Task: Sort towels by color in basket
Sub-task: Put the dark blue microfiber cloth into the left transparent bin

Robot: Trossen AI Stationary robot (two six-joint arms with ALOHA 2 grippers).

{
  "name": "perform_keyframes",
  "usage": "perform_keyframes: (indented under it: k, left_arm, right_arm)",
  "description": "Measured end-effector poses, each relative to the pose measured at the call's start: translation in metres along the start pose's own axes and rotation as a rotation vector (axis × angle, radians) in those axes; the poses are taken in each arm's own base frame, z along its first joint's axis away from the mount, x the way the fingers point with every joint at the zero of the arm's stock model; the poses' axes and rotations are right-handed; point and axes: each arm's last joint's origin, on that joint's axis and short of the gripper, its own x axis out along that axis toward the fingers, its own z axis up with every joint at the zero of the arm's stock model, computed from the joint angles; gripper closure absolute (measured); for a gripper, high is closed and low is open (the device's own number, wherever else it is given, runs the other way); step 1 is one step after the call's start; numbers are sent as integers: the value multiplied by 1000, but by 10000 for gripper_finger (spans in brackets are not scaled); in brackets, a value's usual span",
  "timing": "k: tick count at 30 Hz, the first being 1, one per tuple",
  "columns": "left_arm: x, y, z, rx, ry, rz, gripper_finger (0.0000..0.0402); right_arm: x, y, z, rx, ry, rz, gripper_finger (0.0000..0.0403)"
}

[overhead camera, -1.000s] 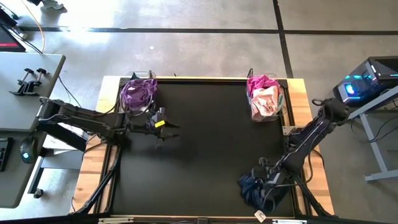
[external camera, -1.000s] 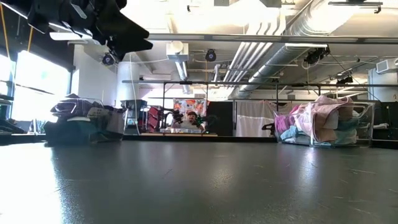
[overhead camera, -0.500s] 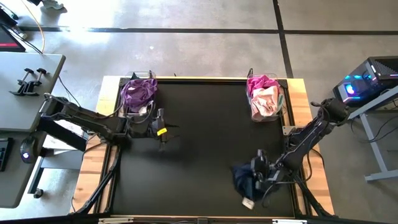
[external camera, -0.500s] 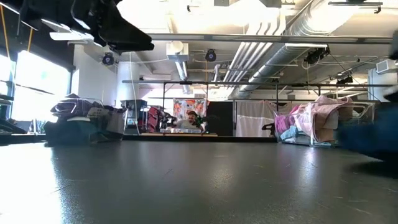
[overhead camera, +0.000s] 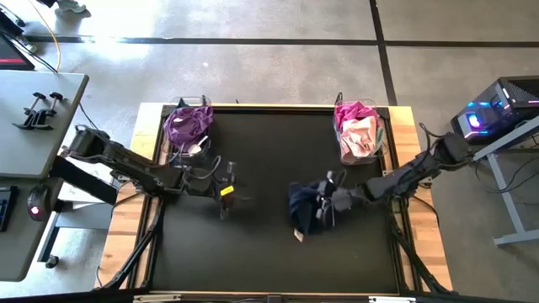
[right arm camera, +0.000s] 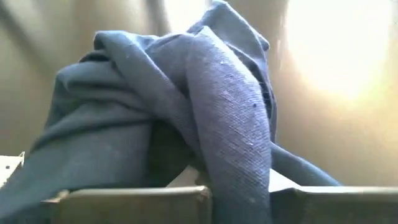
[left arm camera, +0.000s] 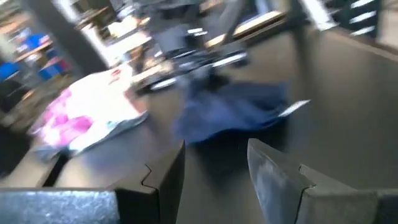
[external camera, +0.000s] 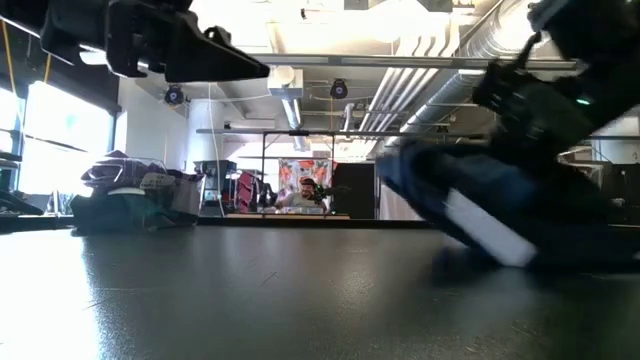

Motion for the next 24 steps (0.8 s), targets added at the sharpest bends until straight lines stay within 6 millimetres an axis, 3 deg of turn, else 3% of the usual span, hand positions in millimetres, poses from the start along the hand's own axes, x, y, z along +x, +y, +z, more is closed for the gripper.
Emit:
perform_keyframes:
  k: [6, 10, 17, 24]
  left_arm:
    - [21, -10, -4, -11, -134, -87, 235]
    - [36, -10, 1, -39, -161, -5, 216]
    - [64, -7, 17, 239, -138, 117, 173]
    - [83, -6, 3, 126, 43, 269, 163]
  right_arm:
    - [15, -14, 45, -30, -127, -23, 398]
    - [29, -22, 65, 13, -194, -58, 398]
    - [71, -32, 68, 113, -230, 15, 396]
    - [112, -26, 65, 118, -183, -23, 353]
